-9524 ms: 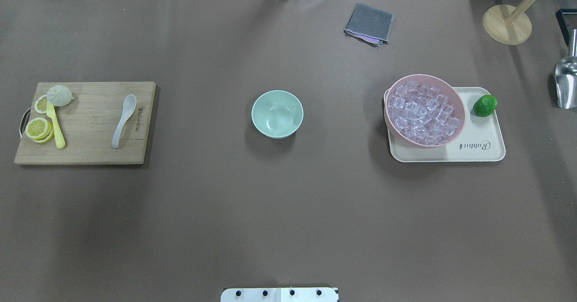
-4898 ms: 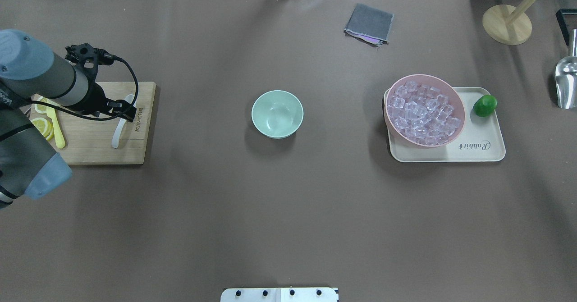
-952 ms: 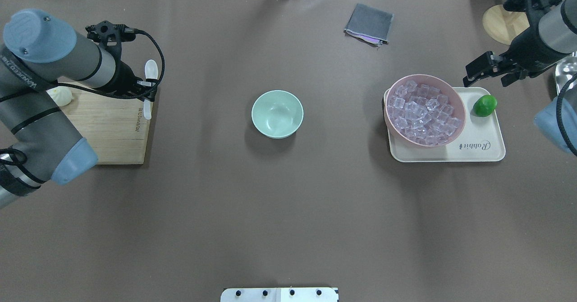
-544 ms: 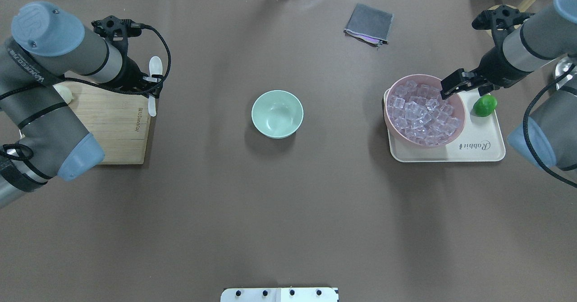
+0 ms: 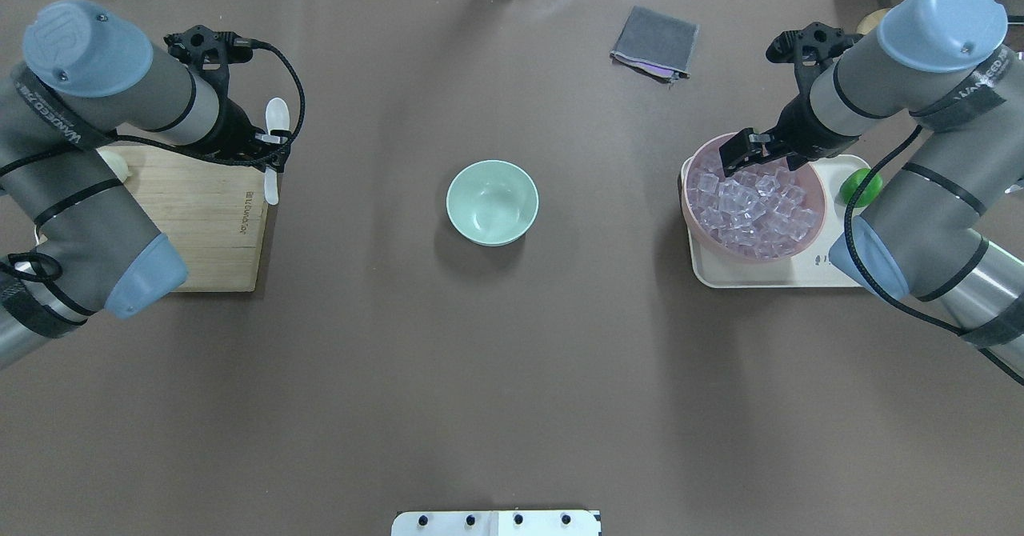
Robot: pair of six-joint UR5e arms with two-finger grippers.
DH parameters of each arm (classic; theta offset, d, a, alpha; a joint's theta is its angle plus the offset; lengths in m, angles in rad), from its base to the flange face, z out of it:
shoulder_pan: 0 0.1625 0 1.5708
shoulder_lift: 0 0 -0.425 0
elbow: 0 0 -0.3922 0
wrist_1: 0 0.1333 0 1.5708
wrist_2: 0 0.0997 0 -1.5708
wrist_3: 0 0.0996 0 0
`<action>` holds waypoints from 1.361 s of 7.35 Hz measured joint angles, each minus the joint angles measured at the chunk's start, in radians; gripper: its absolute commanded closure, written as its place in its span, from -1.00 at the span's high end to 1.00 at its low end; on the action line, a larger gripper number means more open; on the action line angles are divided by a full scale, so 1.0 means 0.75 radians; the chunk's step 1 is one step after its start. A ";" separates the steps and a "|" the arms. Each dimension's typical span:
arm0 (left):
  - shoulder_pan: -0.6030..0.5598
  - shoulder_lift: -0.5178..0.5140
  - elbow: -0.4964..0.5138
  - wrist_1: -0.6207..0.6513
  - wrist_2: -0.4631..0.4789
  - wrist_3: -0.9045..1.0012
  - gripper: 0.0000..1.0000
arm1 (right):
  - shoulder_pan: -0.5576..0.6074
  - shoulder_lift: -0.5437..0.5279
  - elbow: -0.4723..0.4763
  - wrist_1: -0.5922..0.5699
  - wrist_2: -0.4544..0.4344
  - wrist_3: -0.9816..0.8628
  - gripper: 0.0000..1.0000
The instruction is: Put spoon and ice into bowl
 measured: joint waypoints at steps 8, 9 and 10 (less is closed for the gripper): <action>-0.001 -0.002 0.002 0.000 0.000 0.002 -1.00 | -0.055 0.001 -0.092 0.073 -0.030 0.018 0.73; -0.002 -0.002 0.002 0.000 0.000 0.003 -1.00 | -0.055 -0.001 -0.086 0.070 -0.023 0.024 0.60; -0.002 -0.001 0.002 0.000 0.000 0.003 -1.00 | -0.056 -0.005 -0.081 0.066 -0.018 0.032 0.57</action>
